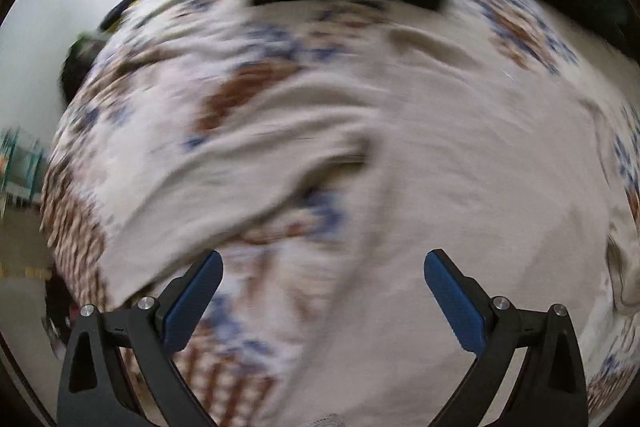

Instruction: Fold small clothes

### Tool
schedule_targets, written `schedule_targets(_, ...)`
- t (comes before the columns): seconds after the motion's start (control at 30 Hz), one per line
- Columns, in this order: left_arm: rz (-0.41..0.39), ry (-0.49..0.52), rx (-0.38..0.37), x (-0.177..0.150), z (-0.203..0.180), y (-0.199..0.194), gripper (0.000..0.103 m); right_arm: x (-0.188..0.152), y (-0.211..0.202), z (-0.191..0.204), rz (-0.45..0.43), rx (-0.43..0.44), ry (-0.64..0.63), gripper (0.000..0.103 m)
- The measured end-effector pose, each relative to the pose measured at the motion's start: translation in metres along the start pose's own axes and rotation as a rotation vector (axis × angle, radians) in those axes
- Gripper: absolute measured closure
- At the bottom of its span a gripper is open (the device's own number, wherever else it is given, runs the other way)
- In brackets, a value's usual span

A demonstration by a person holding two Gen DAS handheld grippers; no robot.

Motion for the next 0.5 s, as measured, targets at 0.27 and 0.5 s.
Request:
schedule_targets(0.27, 0.072, -0.301, 0.032, -0.051, 0.141, 0.025, 0.0, -0.185, 0.105, 0.178, 0.262, -0.105, -0.719, 0.097)
schedule_targets(0.5, 0.141, -0.387, 0.053, -0.091, 0.187, 0.061, 0.0, -0.268, 0.153, 0.167, 0.374, -0.234, -0.9, 0.096)
Point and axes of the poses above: each gripper's, at about its wrist camera, not at the fingertips, and y roughly the way its jaws point, z to its left, x to its top, the point moved 9 cm from there along y, roughly the way its jaws point, and after that the axes turned 15 degrees about z, right-handed, at the moved point
